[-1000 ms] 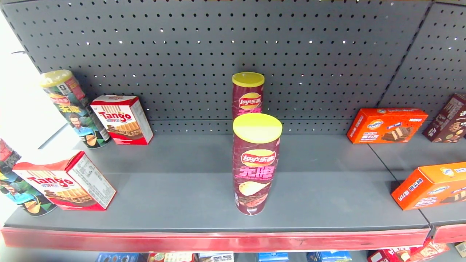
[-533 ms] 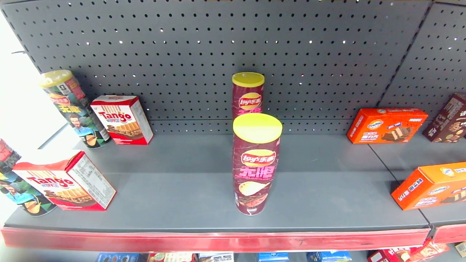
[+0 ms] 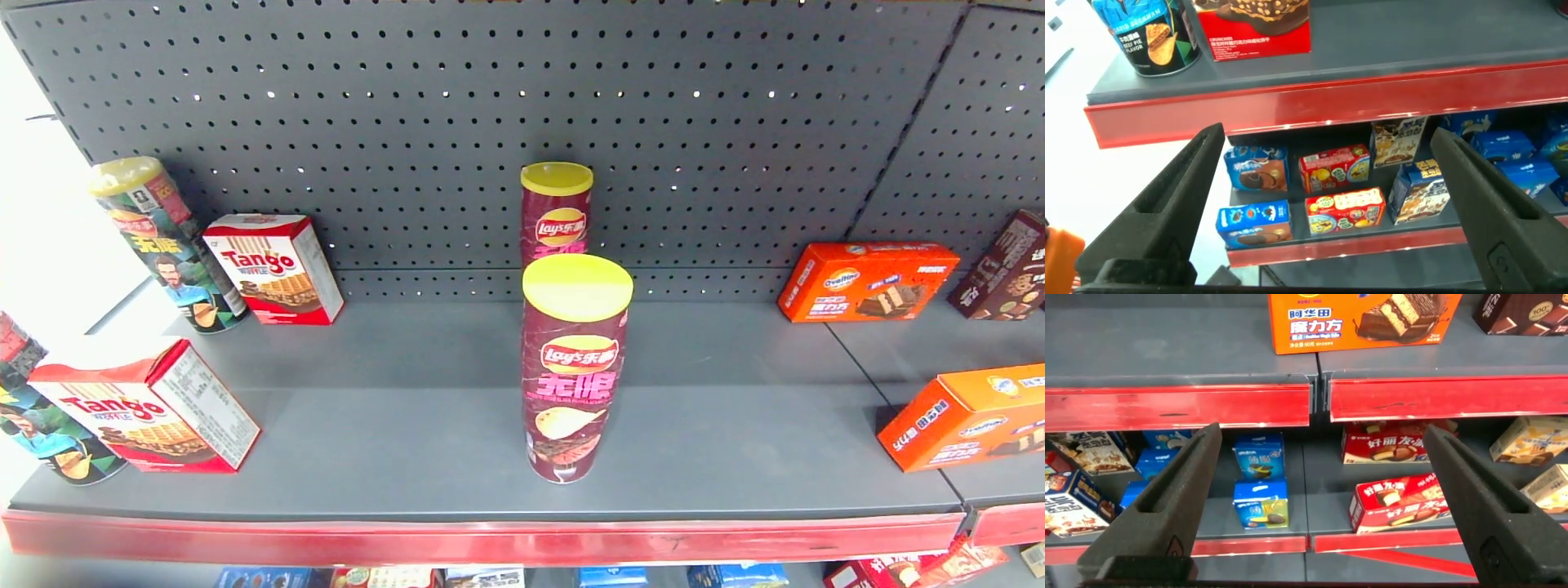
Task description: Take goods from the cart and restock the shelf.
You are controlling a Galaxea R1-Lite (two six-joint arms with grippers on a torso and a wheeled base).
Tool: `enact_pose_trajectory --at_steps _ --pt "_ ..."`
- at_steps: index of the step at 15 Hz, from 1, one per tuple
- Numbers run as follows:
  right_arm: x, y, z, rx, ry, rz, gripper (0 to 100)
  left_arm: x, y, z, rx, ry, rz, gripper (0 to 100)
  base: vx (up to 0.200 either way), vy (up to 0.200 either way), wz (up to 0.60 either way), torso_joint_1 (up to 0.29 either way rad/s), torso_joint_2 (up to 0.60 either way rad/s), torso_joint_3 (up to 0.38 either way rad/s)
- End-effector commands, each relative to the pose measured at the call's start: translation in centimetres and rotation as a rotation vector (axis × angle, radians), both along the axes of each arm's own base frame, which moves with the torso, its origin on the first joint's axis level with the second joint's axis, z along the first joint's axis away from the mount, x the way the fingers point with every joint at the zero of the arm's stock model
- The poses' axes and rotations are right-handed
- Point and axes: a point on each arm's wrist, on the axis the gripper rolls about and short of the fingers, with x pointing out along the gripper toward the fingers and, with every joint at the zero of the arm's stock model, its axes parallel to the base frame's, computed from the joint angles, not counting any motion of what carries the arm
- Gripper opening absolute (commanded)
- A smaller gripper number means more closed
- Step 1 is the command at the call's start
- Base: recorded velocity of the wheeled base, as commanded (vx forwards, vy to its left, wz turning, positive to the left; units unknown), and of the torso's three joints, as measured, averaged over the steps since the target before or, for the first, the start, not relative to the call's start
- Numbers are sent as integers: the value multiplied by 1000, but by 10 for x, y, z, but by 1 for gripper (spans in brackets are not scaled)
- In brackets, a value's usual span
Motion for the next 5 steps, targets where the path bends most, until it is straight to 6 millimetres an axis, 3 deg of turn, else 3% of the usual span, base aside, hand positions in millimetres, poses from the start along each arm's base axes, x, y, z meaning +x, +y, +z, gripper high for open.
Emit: enact_pose_trajectory --at_steps 1,5 --pt "0 0 0 0 1 0 100 0 0 0 0 0 1 100 0 0 0 0 0 0" --pt "0 0 0 -3 1 0 100 0 0 0 0 0 1 100 0 0 0 0 0 0"
